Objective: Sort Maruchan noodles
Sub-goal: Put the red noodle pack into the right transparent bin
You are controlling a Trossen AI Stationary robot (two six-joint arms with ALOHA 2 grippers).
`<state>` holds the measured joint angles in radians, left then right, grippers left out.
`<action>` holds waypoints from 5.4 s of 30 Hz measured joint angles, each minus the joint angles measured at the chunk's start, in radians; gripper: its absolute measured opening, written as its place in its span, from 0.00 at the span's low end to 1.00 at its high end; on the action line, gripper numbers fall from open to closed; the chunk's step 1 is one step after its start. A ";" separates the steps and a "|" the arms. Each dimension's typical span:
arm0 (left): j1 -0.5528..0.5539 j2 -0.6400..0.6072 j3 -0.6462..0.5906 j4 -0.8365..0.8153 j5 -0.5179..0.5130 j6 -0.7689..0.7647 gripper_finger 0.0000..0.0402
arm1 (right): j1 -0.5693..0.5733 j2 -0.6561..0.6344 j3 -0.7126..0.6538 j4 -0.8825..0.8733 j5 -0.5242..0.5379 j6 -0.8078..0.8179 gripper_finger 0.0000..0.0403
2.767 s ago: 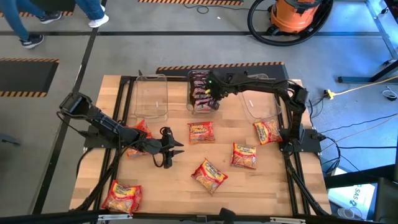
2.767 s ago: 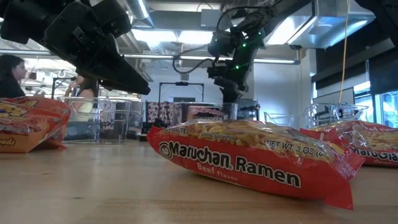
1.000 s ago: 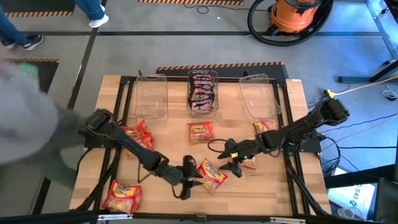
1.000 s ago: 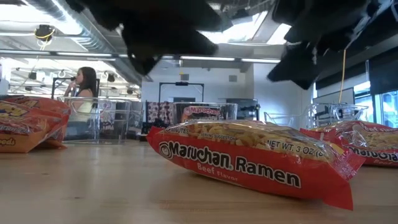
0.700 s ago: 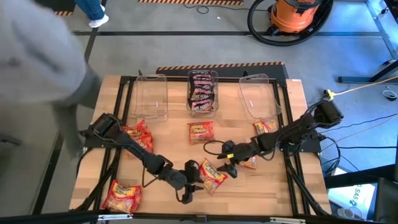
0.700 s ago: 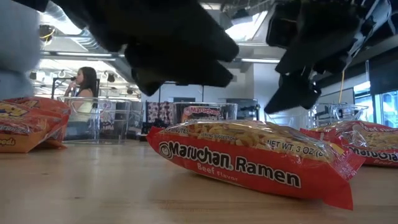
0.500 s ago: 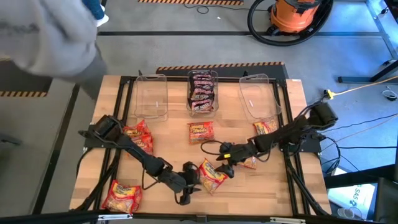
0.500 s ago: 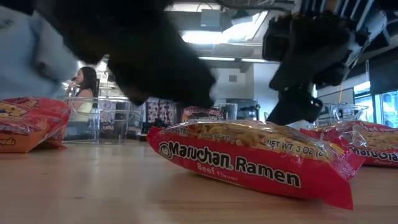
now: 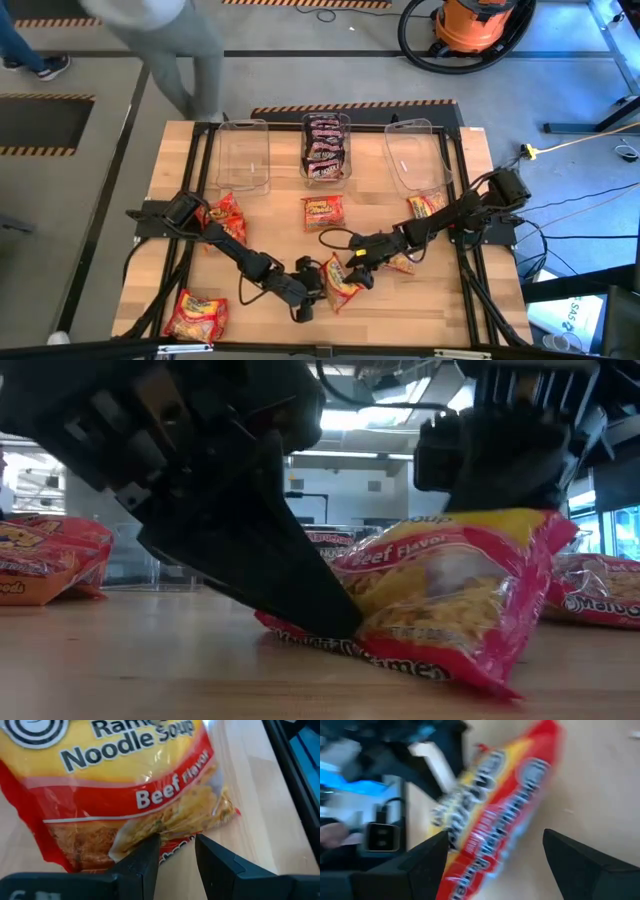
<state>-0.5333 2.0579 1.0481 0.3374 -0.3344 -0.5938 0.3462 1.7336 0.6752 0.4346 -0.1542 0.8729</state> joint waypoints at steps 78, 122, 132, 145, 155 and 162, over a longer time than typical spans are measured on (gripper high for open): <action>-0.058 -0.271 0.000 -0.342 -0.021 0.023 0.30 | -0.021 -0.306 0.115 -0.429 0.096 -0.358 0.30; -0.051 -0.267 -0.002 -0.322 -0.076 0.081 0.30 | -0.257 -0.531 0.232 -1.584 0.745 -0.275 0.31; -0.051 -0.267 -0.002 -0.322 -0.077 0.080 0.30 | -0.354 -0.491 0.228 -1.362 0.733 -0.541 0.32; -0.038 -0.267 -0.002 -0.258 -0.223 0.080 0.30 | -0.094 -0.472 0.228 -0.919 0.230 -0.601 0.32; 0.024 -0.294 0.001 -0.123 -0.200 0.096 0.46 | 0.097 -0.327 0.228 -0.738 0.240 -0.598 0.32; 0.090 -0.291 -0.001 0.010 -0.081 0.190 0.65 | 0.164 -0.226 0.228 -0.606 0.228 -0.598 0.32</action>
<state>-0.4433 1.7669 1.0476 0.3476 -0.4150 -0.4042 0.5103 1.5071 0.9035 -0.1718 0.0734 0.2745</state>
